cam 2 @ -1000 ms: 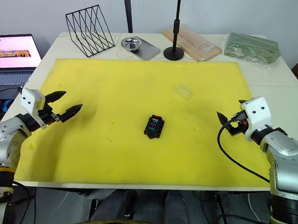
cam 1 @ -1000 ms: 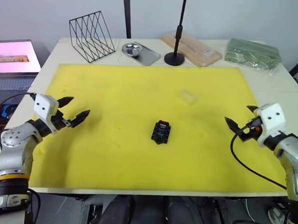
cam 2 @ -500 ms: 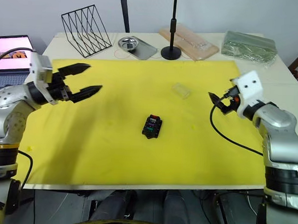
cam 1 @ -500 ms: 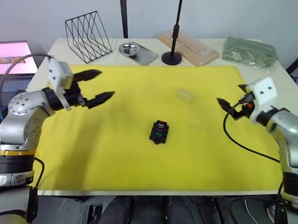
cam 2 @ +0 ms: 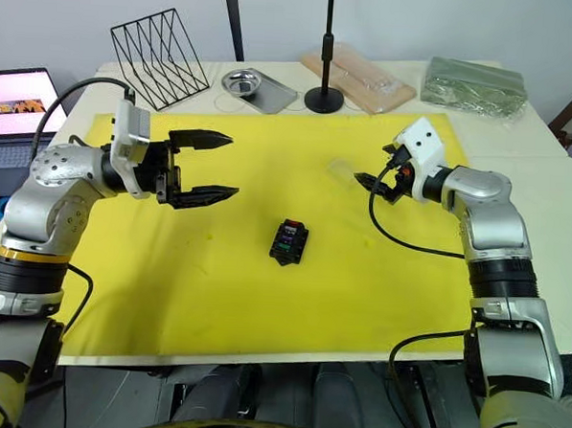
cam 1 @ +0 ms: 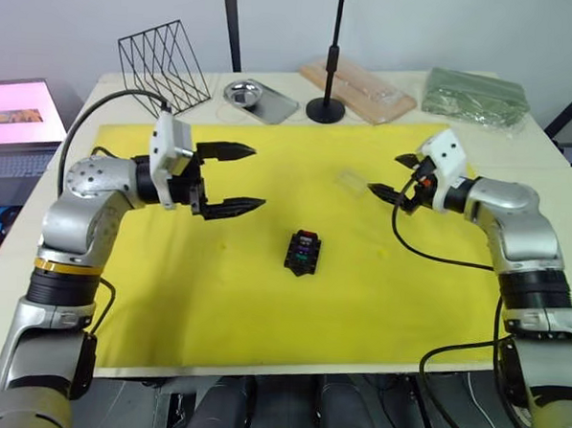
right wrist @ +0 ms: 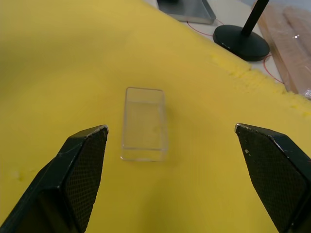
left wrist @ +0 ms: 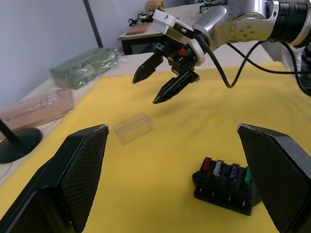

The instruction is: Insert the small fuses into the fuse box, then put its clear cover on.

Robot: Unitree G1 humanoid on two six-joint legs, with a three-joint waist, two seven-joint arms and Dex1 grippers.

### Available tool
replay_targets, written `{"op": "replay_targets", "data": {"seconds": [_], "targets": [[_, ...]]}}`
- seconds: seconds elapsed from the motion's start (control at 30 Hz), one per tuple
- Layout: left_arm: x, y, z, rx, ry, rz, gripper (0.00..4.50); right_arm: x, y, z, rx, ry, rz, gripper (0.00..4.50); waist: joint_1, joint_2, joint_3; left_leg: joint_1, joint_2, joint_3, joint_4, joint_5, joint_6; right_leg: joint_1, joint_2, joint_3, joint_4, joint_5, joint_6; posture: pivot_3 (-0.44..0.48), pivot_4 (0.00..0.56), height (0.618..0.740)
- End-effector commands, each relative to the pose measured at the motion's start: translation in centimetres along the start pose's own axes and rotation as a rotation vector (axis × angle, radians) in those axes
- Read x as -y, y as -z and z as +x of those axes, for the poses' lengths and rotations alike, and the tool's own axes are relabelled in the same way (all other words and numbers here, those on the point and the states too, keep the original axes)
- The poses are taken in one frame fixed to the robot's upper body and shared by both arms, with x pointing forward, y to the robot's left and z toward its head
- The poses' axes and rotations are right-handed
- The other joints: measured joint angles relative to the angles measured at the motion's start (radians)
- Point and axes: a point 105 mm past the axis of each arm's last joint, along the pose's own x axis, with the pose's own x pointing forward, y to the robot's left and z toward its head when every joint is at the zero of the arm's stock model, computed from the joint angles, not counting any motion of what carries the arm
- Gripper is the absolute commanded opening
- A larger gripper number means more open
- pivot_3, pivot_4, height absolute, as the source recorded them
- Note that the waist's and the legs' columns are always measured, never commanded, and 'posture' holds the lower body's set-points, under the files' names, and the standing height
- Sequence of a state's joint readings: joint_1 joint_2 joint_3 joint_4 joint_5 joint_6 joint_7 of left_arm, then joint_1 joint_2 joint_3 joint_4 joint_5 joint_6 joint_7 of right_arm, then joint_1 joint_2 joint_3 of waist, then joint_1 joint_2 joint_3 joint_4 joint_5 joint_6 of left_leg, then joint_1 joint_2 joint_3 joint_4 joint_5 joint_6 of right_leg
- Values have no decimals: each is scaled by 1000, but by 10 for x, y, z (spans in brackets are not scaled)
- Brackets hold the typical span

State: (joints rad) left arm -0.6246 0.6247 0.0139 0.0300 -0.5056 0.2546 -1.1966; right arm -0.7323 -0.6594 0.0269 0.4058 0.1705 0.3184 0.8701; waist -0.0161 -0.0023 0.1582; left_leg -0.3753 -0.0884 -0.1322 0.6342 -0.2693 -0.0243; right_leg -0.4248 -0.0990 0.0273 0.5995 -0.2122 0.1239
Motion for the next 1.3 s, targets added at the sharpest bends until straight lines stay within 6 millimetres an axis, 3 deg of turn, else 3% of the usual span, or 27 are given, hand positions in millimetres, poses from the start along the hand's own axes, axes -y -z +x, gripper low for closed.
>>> {"op": "replay_targets", "data": {"seconds": [0.03,0.37,0.83,0.93,1.13,1.3], "targets": [[-3,-10,2,20,-12,51,4500,1,-8,4,30,-15,-21,4475,0,0,0,0,0,0,0,0,0,0,0,0,0,0,0,0,150,740],[-2,-10,4,19,-11,48,4500,-2,1,29,24,-38,63,4475,-5,0,0,0,0,-1,-1,1,-1,-1,0,0,0,0,0,0,150,740],[-1,-11,7,21,-24,63,4500,-8,11,47,-13,-34,96,4475,-4,0,0,0,-1,-1,-1,1,-2,-2,0,0,1,0,0,0,150,740],[0,-10,7,17,-23,62,4500,-9,14,48,-17,-27,80,3881,-5,0,0,0,-1,-1,-1,1,-2,-2,0,0,2,0,0,0,150,740],[2,-8,7,13,-23,59,4500,-10,13,48,-6,-29,76,1799,-5,0,0,0,-1,-1,-1,1,-2,-2,0,0,2,0,0,0,150,740],[7,-3,6,-1,-12,49,4500,-11,15,44,-7,-34,63,1778,-5,0,0,0,-1,-1,-1,1,-2,-2,0,0,2,0,0,0,150,740]]}}
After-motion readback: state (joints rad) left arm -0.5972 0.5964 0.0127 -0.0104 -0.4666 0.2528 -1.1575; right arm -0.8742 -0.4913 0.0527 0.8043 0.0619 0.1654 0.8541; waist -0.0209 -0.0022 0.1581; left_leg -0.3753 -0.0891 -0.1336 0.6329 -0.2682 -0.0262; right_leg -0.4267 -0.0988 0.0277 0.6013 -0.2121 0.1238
